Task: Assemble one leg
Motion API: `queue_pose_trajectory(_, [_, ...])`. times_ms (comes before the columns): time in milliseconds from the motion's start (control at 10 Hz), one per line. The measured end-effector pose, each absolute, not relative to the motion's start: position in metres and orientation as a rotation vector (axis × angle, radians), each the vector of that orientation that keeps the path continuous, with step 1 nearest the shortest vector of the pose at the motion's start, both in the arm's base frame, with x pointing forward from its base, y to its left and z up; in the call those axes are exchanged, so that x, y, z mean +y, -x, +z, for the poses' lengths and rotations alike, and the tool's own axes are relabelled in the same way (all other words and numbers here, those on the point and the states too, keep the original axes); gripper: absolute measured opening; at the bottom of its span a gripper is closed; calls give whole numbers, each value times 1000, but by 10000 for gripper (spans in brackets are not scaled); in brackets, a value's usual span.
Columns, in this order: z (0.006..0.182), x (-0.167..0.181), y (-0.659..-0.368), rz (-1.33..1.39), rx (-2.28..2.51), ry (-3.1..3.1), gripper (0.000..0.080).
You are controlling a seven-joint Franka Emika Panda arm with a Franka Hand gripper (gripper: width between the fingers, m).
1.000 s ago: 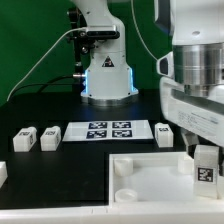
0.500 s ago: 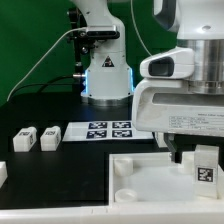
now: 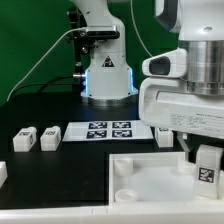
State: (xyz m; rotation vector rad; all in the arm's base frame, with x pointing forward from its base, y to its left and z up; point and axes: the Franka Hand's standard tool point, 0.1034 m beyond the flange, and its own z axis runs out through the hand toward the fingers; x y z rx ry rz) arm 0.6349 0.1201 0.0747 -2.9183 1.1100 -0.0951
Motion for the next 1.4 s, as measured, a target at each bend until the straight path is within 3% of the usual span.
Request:
queue_pose_trajectory(500, [72,118,-632,-23,2294,2070,292])
queue_pose_trajectory(700, [72,120,-632,1,2512,1764,292])
queue_pose_trajectory(900, [72,120,-632,-8,2400,1916,292])
queue_pose_trajectory(1000, [71,119,-632,-20,2263,2077,368])
queue_pose_trajectory(1100, [70,117,-633,-42,2014,2325,368])
queue_pose_trajectory(1200, [71,117,-634,-54,1791,2508,513])
queue_pose_trajectory(1300, [73,118,-636,-68,1587,2646,606])
queue_pose_trajectory(1400, [72,117,-635,-73,1433,2739,641])
